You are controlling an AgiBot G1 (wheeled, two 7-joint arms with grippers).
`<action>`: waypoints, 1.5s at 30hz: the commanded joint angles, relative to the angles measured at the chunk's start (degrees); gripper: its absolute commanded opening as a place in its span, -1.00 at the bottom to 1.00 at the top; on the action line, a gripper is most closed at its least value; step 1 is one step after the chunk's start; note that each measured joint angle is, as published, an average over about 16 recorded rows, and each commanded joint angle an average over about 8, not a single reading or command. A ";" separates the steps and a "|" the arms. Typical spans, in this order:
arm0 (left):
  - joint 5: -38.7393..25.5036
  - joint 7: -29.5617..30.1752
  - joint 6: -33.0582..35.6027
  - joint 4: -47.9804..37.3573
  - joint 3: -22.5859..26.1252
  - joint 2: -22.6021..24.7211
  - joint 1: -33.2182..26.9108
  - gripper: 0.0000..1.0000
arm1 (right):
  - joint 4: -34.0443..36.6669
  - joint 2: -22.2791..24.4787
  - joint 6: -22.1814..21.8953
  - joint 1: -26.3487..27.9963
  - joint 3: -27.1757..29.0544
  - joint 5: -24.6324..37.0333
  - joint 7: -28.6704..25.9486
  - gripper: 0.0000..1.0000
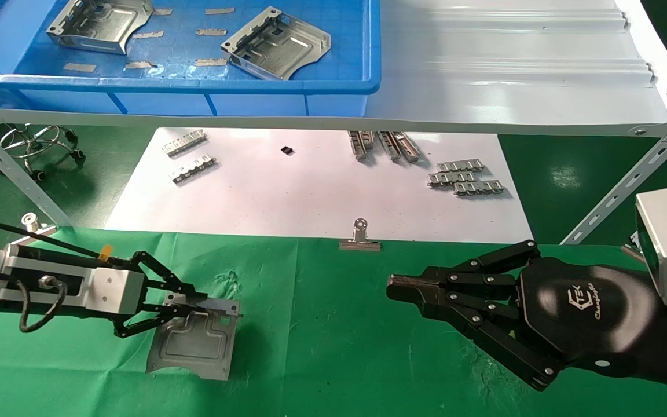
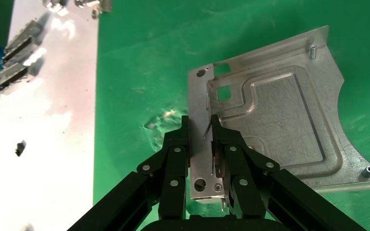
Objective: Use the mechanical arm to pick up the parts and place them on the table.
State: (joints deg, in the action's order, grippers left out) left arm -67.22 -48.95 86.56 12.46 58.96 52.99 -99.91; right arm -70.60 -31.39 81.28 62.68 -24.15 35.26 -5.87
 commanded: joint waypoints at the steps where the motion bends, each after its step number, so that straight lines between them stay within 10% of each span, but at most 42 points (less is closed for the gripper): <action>1: -0.28 -1.19 -0.42 -1.31 0.15 0.68 0.12 -1.00 | 0.00 0.00 0.00 0.00 0.00 0.00 0.00 -1.00; 5: -0.43 -2.75 -1.17 -3.44 0.21 1.70 0.31 -0.83 | 0.00 0.00 0.00 0.00 0.00 0.00 0.00 -1.00; 13: -0.88 -5.22 -1.30 -6.22 0.46 2.82 -0.14 1.00 | 0.00 0.00 0.00 0.00 0.00 0.00 0.00 -1.00; 45: 0.47 -5.39 -1.58 -12.78 -0.49 4.15 -0.73 1.00 | 0.00 0.00 0.00 0.00 0.00 0.00 0.00 -1.00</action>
State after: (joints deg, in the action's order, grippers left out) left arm -66.75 -54.74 85.04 -0.02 58.46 57.10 -100.63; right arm -70.60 -31.39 81.28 62.68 -24.15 35.26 -5.87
